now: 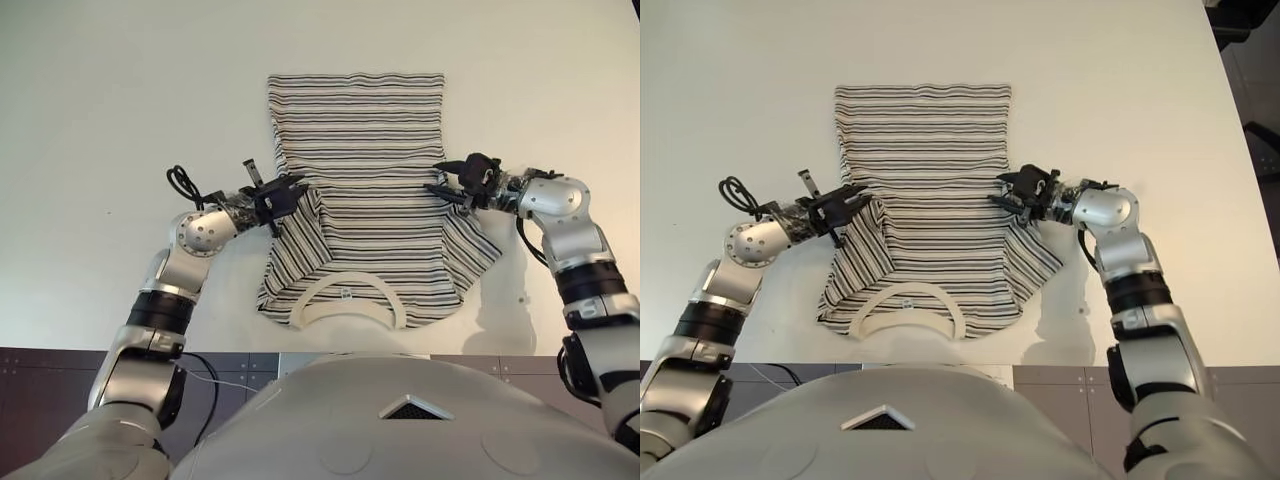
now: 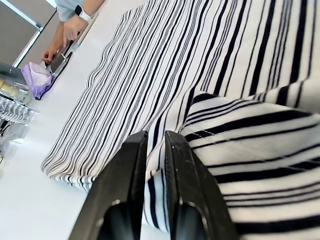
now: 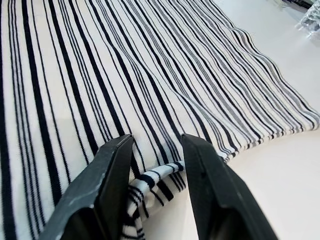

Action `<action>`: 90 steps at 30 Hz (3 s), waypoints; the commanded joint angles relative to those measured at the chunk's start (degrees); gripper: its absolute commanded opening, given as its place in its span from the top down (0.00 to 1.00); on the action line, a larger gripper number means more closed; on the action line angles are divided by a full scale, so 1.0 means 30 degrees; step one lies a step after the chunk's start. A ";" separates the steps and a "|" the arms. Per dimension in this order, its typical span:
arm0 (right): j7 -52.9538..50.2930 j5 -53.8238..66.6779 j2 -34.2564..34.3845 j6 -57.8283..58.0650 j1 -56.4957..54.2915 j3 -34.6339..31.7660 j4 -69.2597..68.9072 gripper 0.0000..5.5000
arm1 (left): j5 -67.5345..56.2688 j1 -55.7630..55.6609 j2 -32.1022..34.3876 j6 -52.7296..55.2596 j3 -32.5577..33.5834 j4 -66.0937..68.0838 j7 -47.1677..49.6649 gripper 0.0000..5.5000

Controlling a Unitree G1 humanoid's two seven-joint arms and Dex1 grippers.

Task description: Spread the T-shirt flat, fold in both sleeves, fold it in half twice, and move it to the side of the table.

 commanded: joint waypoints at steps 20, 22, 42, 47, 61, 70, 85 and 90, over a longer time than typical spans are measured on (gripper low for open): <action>-0.7170 0.9367 0.0927 1.2770 1.7918 -1.0360 -1.9840 0.67 | -0.2734 0.8847 -0.0159 0.4386 0.5169 -1.1827 0.2388 0.89; -0.7698 0.9731 0.1314 1.3868 1.8138 -1.0271 -2.0035 0.67 | -0.2557 0.9215 -0.0463 0.4627 0.4867 -1.2240 0.2619 0.89; -1.0516 1.2400 0.4044 1.8180 1.5718 -0.9559 -1.9546 0.78 | -0.1376 0.9026 -0.1191 0.4855 0.2961 -1.2305 0.2852 0.88; -1.0729 1.2079 0.4268 1.7627 1.5608 -0.9419 -1.9472 0.97 | -0.1276 0.8845 -0.1249 0.4924 0.2842 -1.2171 0.2936 0.88; -0.6460 0.6658 0.2241 0.9736 1.6881 -0.4619 -2.2742 0.98 | -0.1137 0.8590 -0.1137 0.5021 0.2498 -1.2127 0.2835 0.88; -0.6422 0.4769 0.1680 1.0461 1.5945 -0.2444 -2.2008 0.98 | -0.0804 0.7997 -0.1029 0.5091 0.1787 -1.2145 0.2511 0.88; -0.3081 1.1385 -0.1762 1.4479 1.4168 -0.8054 -2.1789 0.87 | -0.1156 0.9931 0.1498 0.3780 0.2933 -1.2272 0.1073 0.88; 0.0542 0.6153 -0.5413 0.7989 1.5282 -0.8165 -1.8027 0.84 | -0.1345 1.2904 0.4683 0.0488 0.4610 -1.1769 -0.0343 0.88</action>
